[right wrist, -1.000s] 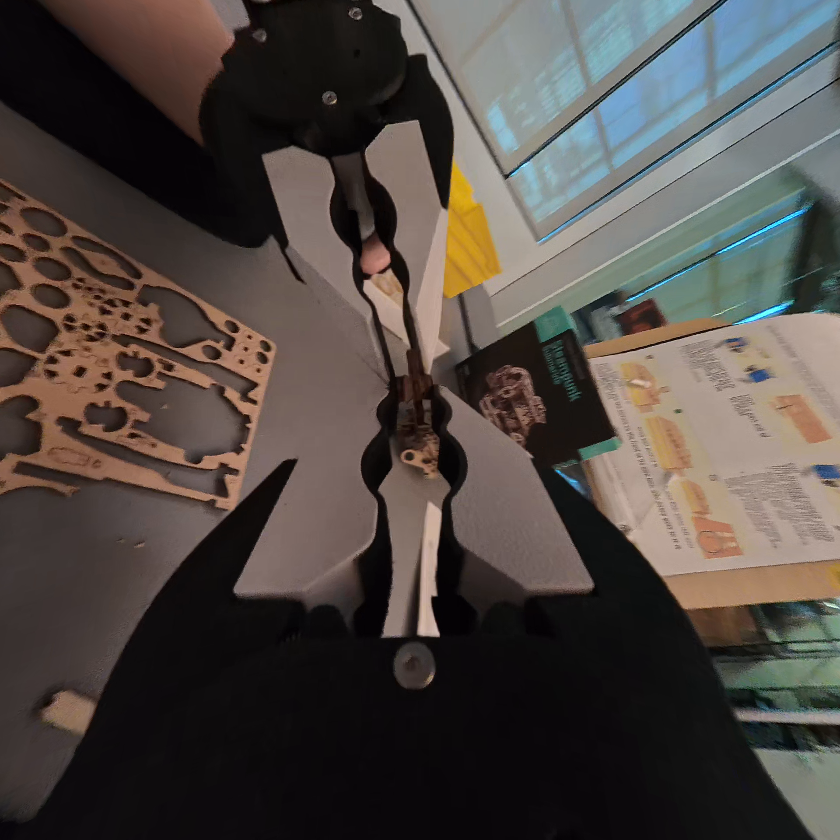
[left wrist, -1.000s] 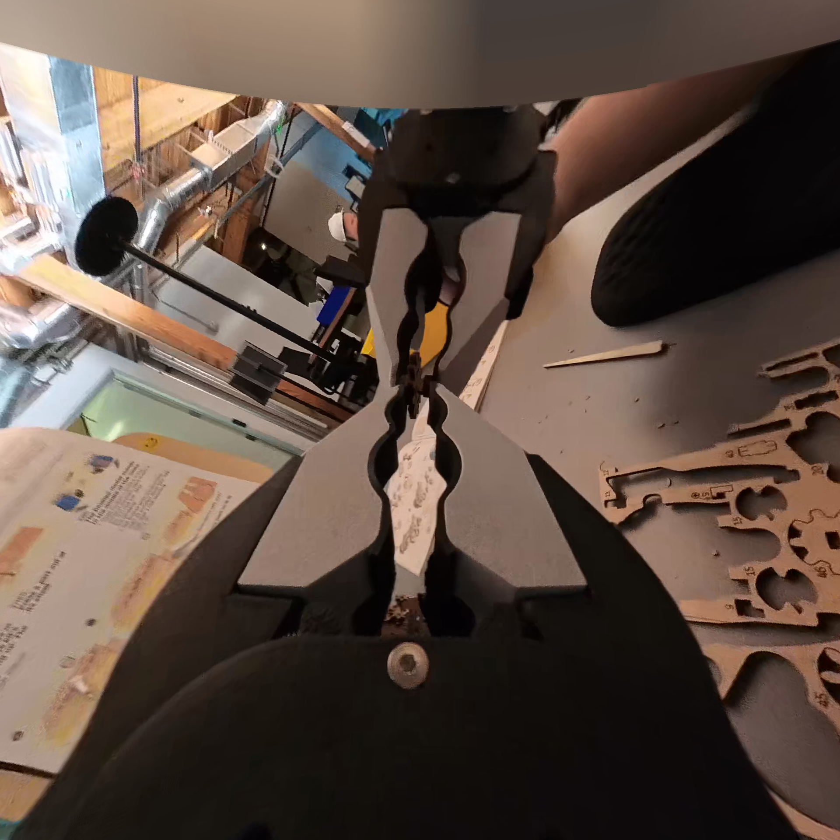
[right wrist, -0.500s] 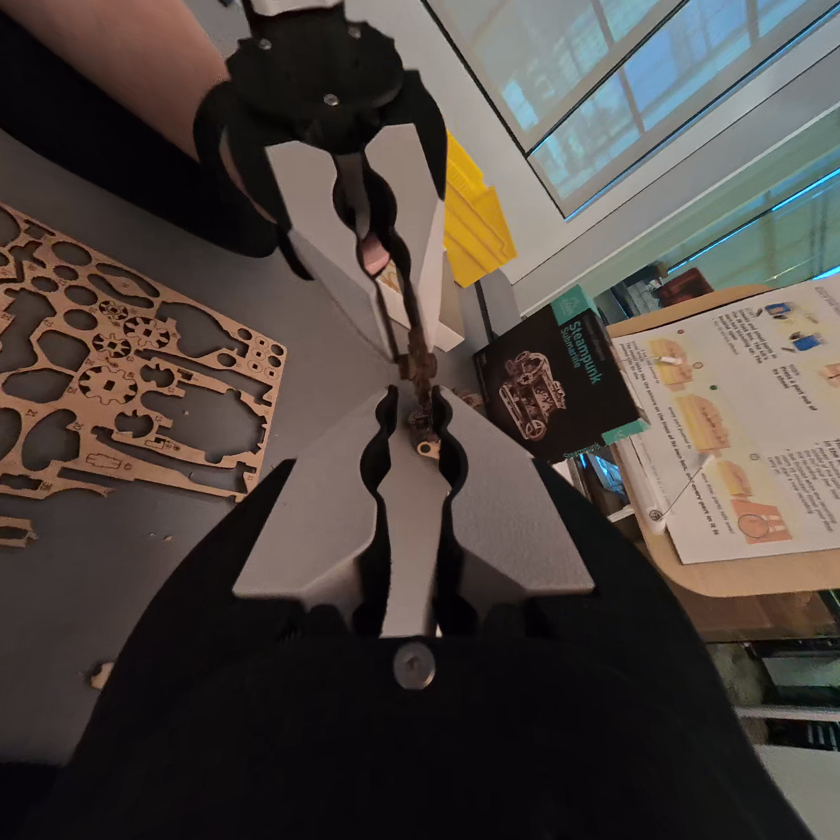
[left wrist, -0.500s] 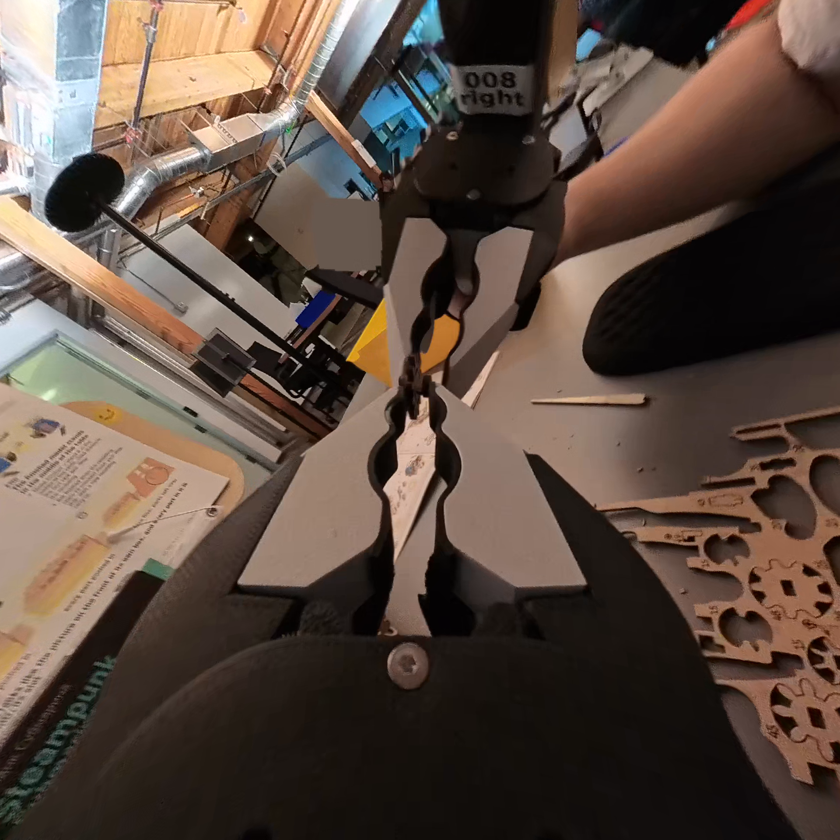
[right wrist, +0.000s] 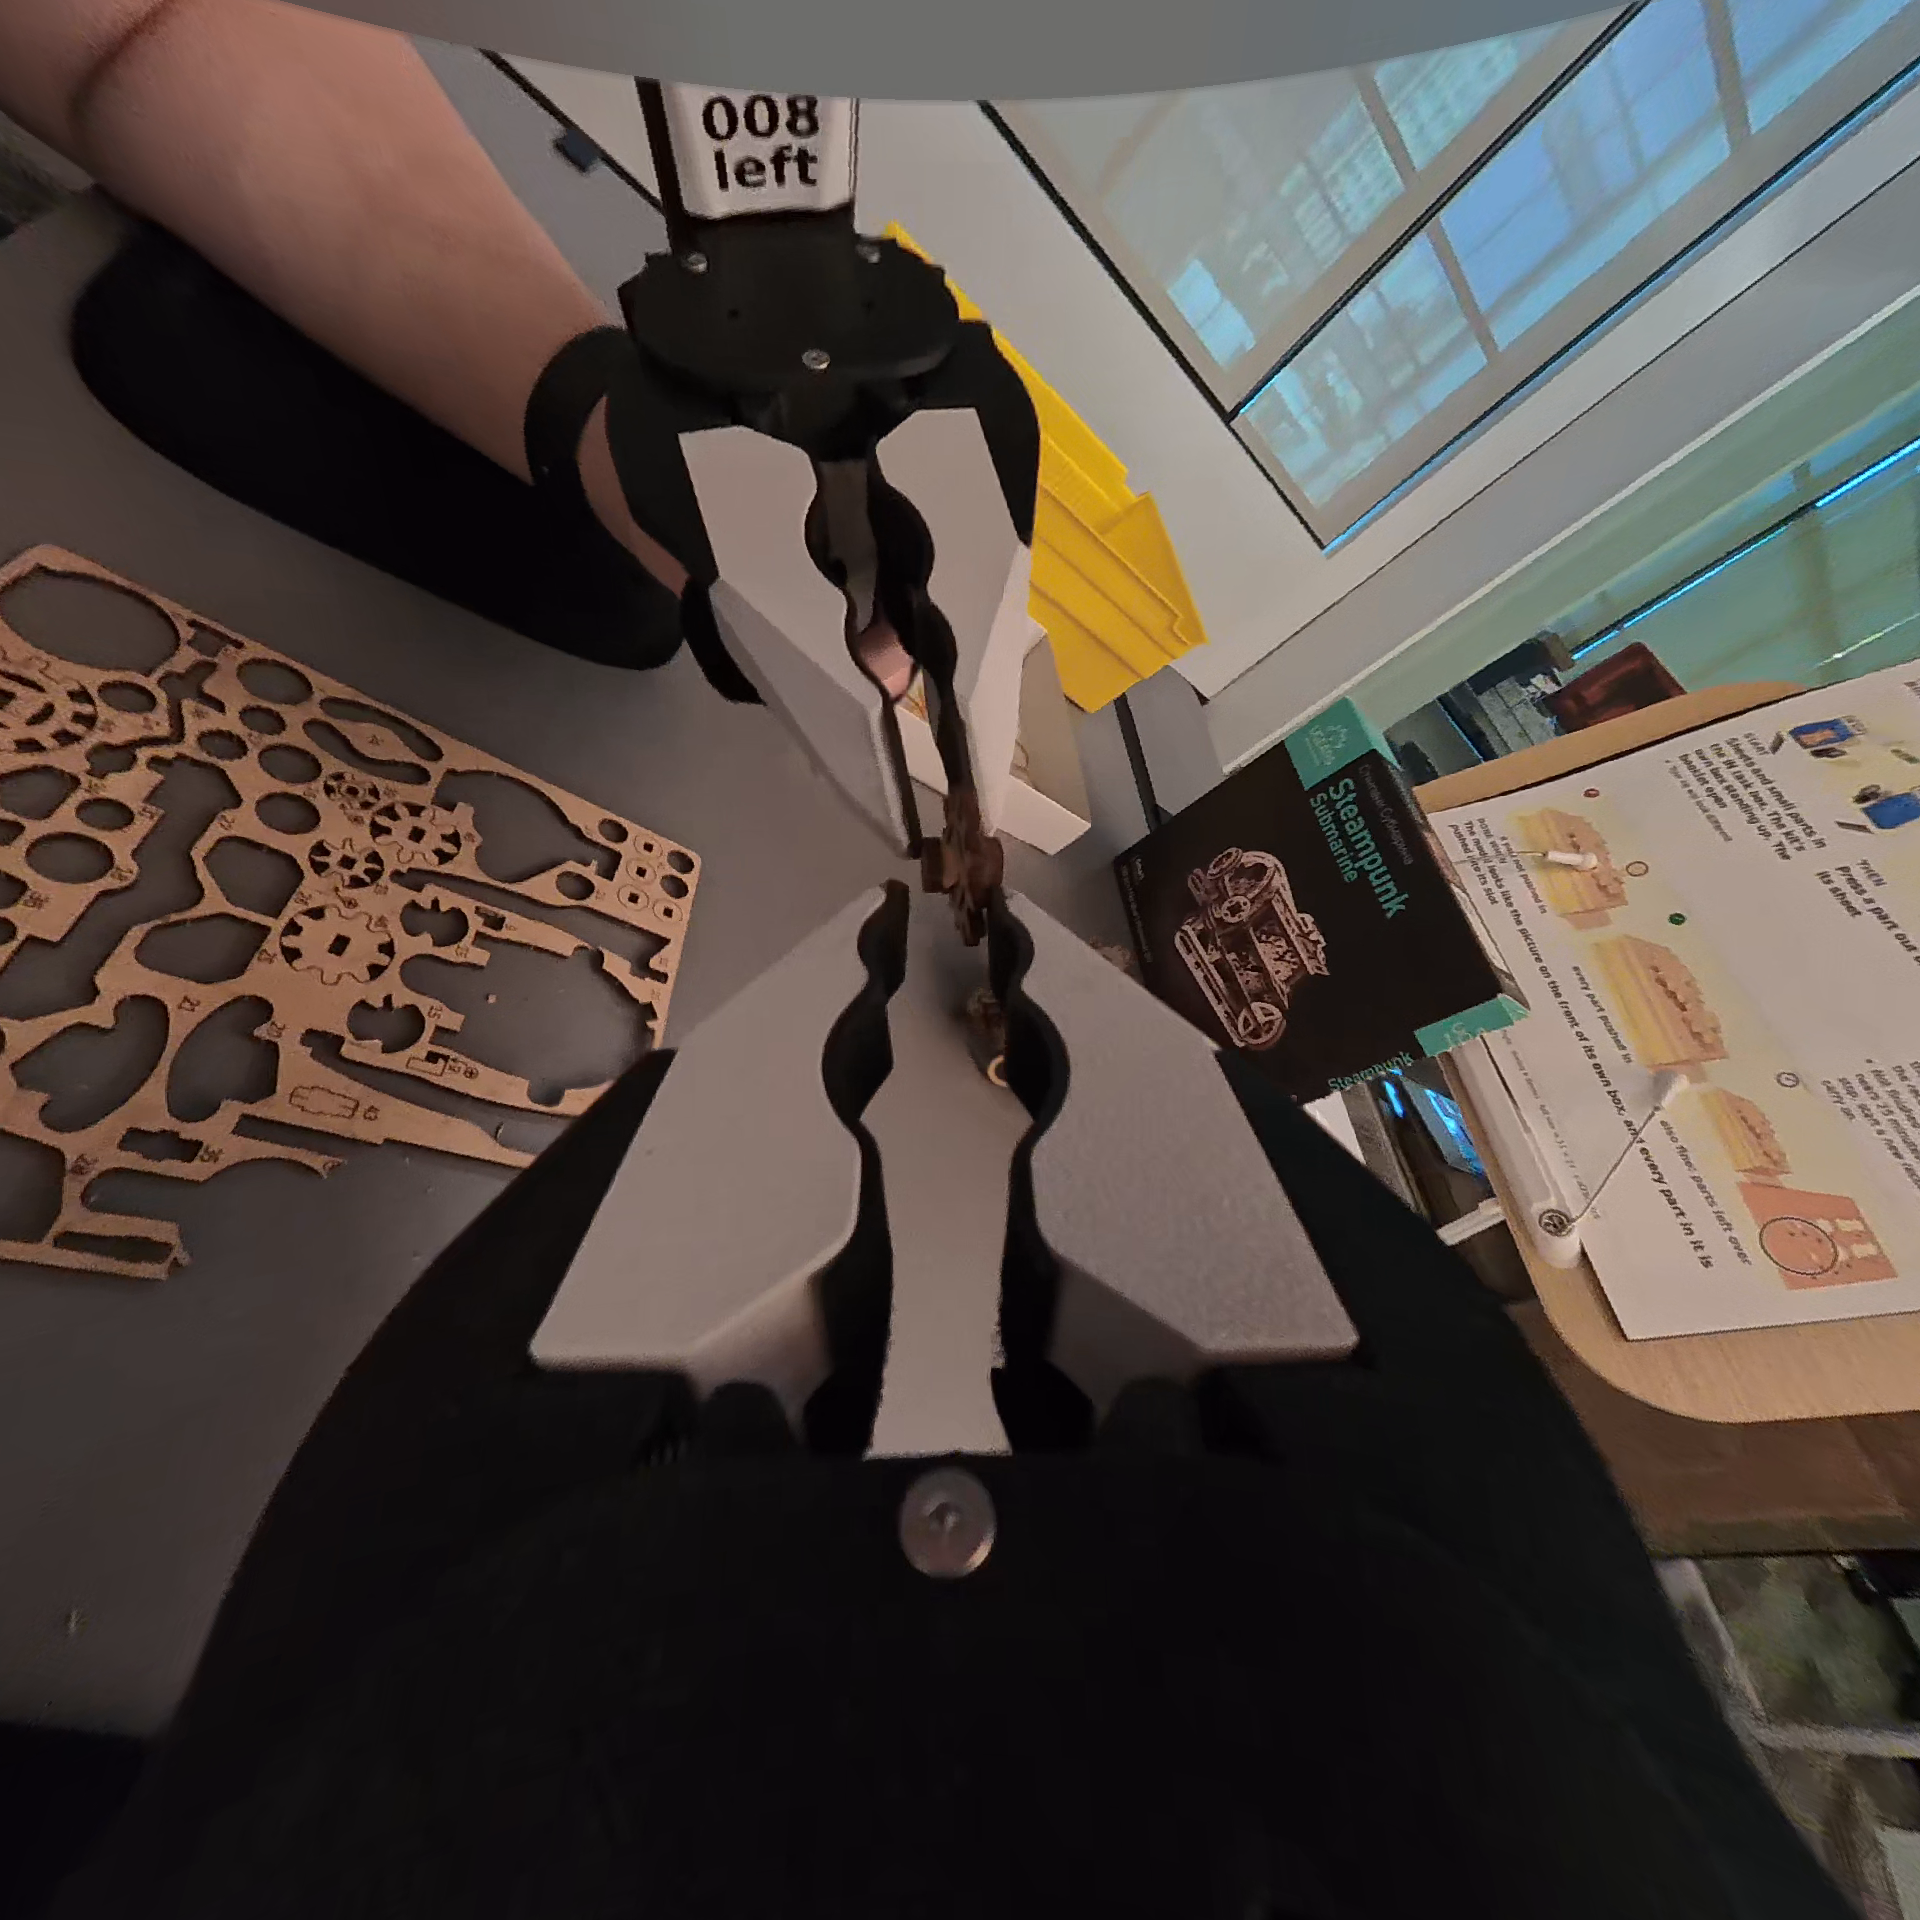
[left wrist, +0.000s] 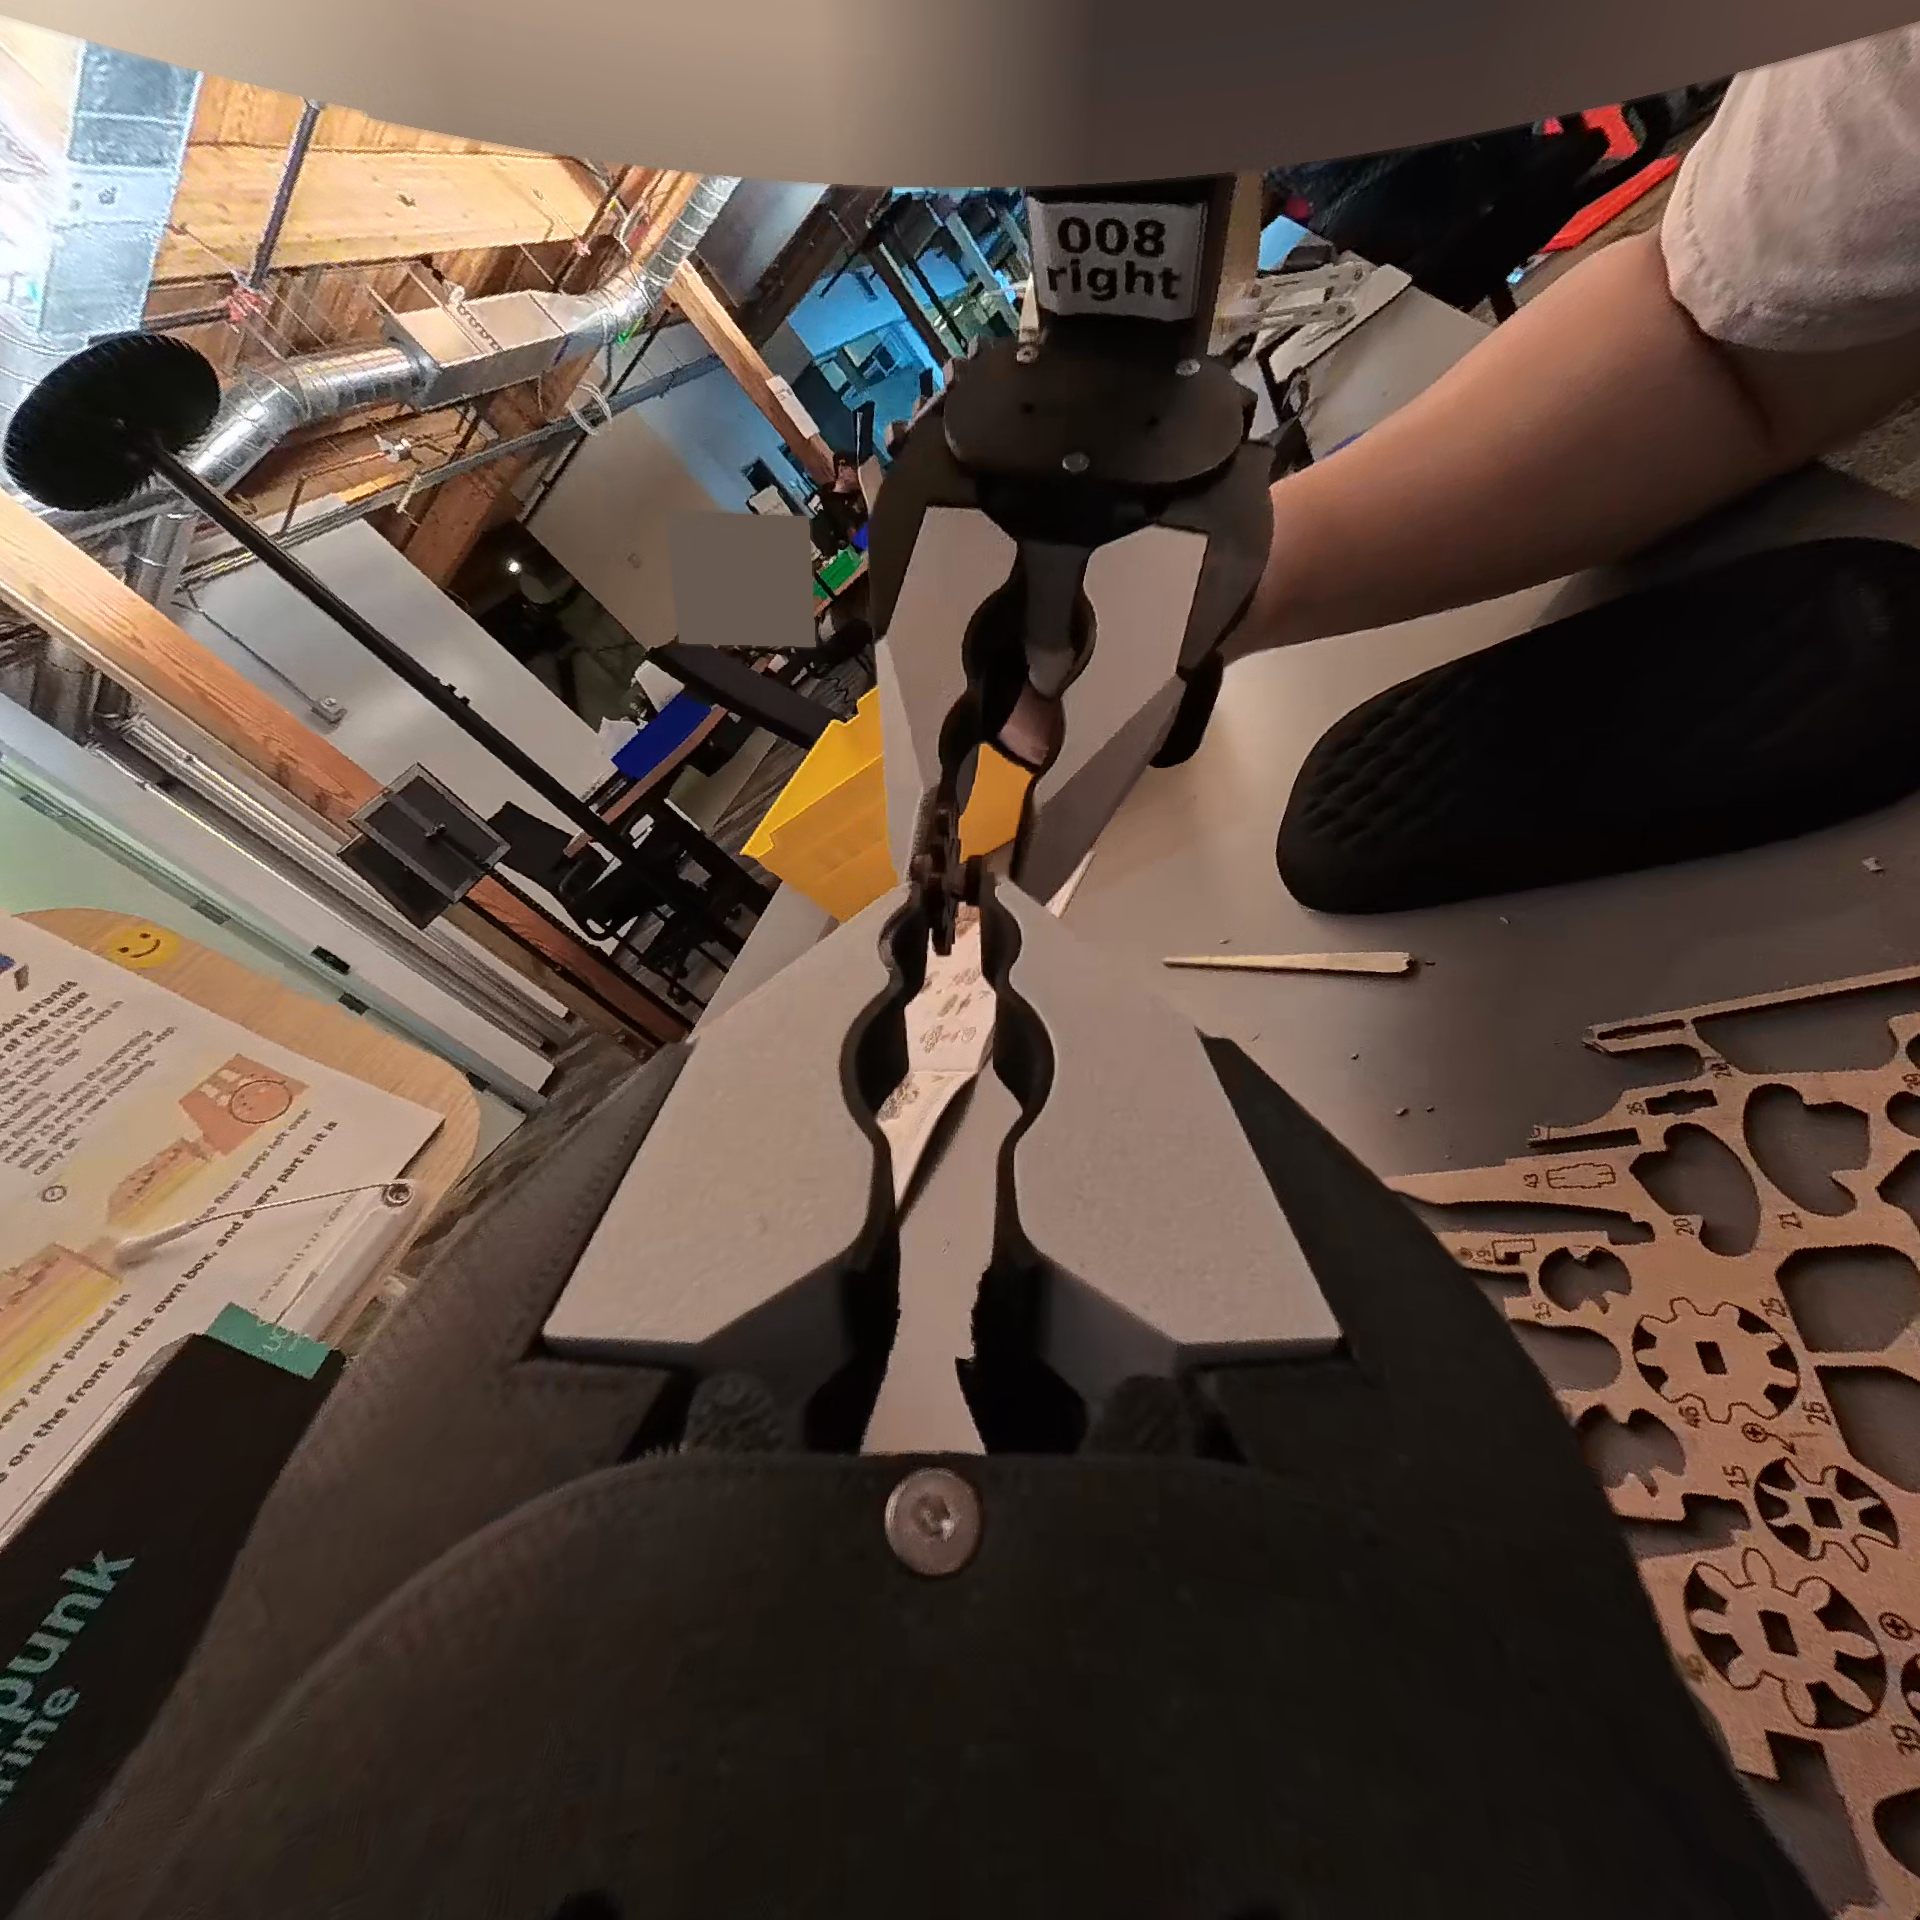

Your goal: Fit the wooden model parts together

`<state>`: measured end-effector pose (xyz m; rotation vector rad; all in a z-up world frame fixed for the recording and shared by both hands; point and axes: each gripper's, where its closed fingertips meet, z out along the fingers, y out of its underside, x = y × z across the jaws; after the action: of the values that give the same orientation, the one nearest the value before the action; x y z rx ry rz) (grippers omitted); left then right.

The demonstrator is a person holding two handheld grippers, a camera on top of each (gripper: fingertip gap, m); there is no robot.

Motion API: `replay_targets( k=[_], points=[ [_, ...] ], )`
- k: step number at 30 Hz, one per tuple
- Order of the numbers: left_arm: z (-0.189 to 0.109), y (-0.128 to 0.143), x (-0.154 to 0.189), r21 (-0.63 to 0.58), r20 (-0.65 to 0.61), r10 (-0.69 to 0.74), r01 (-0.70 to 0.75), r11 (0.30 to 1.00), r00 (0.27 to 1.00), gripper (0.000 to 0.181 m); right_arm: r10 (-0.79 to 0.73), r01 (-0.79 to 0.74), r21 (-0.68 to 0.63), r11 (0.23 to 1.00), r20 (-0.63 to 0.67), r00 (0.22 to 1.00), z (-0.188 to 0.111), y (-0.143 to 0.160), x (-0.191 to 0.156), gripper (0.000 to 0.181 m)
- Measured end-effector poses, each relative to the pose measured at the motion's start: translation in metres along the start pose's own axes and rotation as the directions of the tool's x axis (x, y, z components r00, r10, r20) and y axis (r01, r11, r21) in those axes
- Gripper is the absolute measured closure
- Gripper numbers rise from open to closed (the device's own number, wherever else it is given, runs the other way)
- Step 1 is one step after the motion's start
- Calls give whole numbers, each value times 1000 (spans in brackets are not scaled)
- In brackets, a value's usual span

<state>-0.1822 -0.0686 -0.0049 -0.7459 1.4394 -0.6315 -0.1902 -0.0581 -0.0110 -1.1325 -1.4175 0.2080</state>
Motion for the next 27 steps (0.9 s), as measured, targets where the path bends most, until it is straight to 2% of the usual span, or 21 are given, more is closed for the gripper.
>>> replay_targets(
  k=[6, 8, 9, 10, 15, 20, 27],
  points=[
    [-1, -3, -1, 14, -3, -21, 21, 1000, 1000, 174, 21, -21, 7, 1000, -16, 1000, 0, -3, 2, 170],
    [-2, -4, -2, 22, 3, -21, 21, 1000, 1000, 174, 59, -58, 31, 998, -38, 998, -1, -7, 7, 161],
    [-2, -3, -2, 19, 2, -16, 16, 1000, 1000, 174, 71, -70, 34, 997, -24, 997, -1, -9, 6, 163],
    [-1, -4, -1, 23, 4, -14, 14, 1000, 1000, 174, 64, -64, 33, 997, -13, 998, -2, -9, 4, 168],
    [0, -2, -1, 21, 10, 2, -2, 1000, 1000, 174, -5, 6, 10, 1000, -40, 999, -2, -7, 4, 169],
    [1, -2, -4, 2, 45, 27, -27, 1000, 999, 163, -17, 17, 2, 1000, -31, 999, -3, -6, 3, 169],
    [1, 3, 6, -19, -12, 71, -71, 997, 997, 170, -42, 42, -30, 999, 4, 999, -1, -1, -4, 169]
  ],
)
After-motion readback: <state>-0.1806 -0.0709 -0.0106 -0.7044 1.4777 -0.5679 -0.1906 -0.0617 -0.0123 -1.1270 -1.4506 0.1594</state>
